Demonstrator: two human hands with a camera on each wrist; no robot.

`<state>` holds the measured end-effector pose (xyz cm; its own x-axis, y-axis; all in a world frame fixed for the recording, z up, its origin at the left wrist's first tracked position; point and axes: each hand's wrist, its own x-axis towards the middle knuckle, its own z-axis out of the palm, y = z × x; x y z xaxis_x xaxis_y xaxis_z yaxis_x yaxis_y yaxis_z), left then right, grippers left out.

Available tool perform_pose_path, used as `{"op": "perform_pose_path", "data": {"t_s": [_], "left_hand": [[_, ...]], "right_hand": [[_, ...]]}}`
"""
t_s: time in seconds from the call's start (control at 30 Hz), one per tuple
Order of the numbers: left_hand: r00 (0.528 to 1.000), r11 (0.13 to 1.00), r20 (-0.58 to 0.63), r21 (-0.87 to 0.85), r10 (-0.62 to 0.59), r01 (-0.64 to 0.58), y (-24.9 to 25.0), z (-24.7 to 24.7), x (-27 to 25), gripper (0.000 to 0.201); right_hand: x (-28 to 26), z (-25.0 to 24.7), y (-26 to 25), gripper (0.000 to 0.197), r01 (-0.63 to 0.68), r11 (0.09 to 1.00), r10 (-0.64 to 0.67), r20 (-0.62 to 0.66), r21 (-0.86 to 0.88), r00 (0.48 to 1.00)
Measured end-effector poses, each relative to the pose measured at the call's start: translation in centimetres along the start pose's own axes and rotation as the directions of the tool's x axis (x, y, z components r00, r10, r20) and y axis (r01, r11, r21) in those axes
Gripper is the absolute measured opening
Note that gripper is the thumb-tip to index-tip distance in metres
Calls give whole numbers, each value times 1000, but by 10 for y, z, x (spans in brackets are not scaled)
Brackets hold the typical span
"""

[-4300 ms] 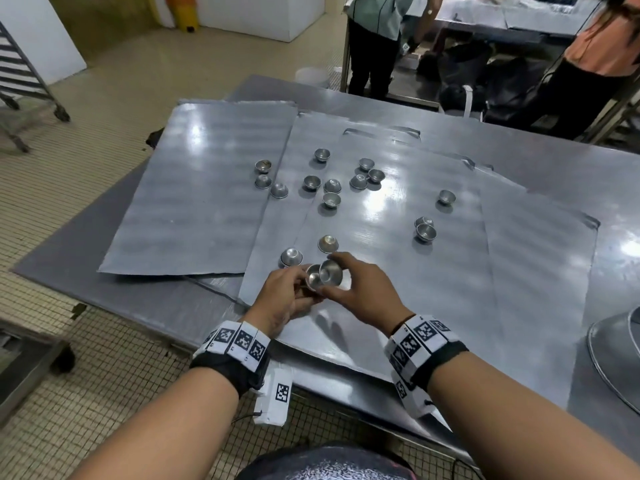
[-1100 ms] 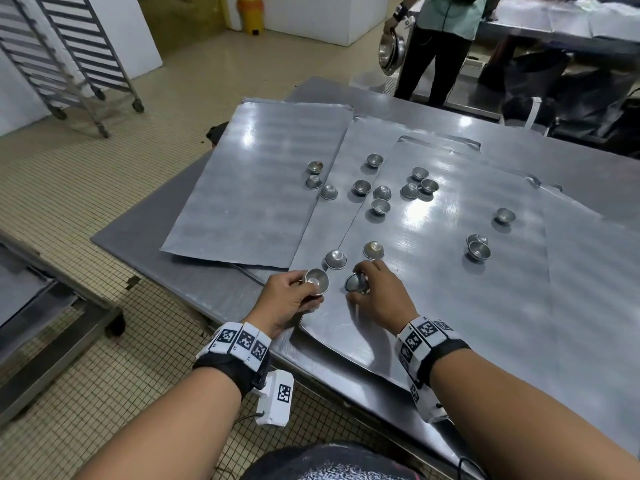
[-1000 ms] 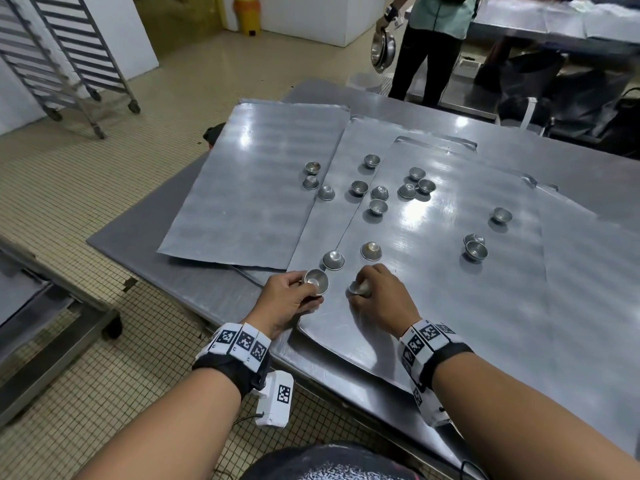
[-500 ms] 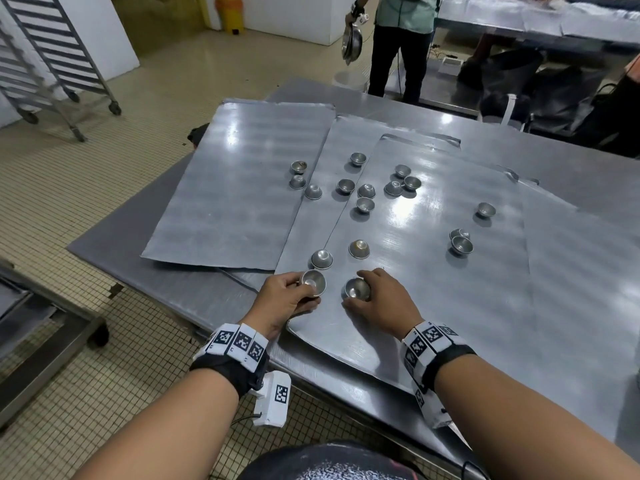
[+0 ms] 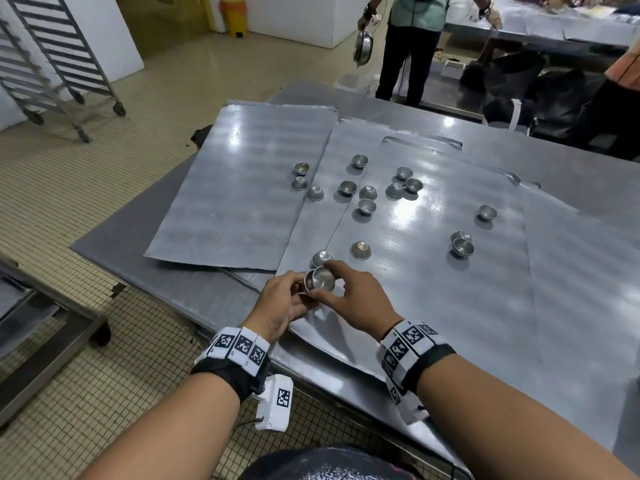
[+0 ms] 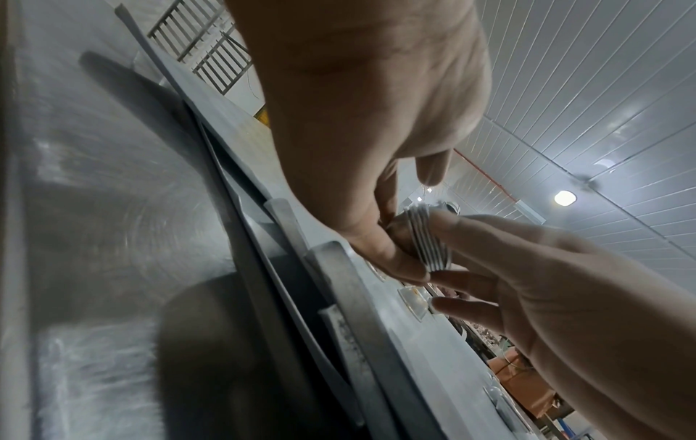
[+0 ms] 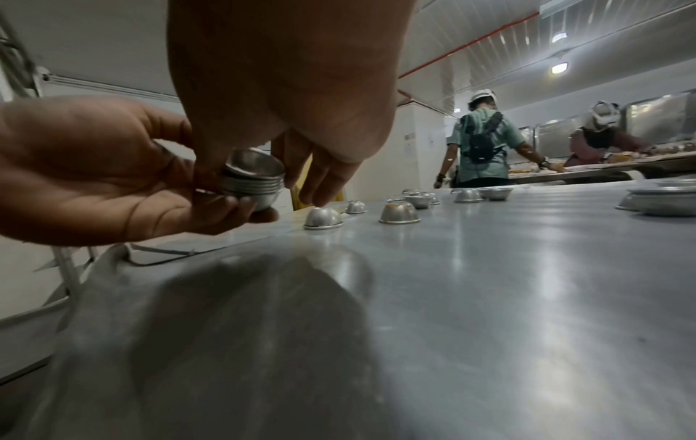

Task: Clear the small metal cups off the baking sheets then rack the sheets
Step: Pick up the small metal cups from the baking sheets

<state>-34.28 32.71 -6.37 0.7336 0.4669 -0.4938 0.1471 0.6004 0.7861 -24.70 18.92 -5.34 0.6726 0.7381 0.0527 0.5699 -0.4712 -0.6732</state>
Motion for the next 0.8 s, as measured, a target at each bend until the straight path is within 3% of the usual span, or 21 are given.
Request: {"op": "perform_pose_path", "data": {"t_s": [0.17,0.33,0.53,0.63,0.8], "left_hand": [[1000,1000,16,-30,8,-7,1,-2,-5,21],[999,997,20,57,40,-42,0,-13,-7,17],[997,992,-45,112,64,-59,2,-21,-8,6],[996,992,-62,116,66,-59,2,-24,-7,7],[997,995,-50,78,61,-57,5,-26,-4,7]], "right_hand": [[3,7,-5,53,0,999,2,33,-45,999],[4,13,-3,73,16,997,-9,93,-78,996],[17,2,20,43,-115,984,122,42,-139,992],[36,-2,23,45,-149,963,169,70,-223,983],[66,-2,11,58,-78,945,136,164,-318,977]]}}
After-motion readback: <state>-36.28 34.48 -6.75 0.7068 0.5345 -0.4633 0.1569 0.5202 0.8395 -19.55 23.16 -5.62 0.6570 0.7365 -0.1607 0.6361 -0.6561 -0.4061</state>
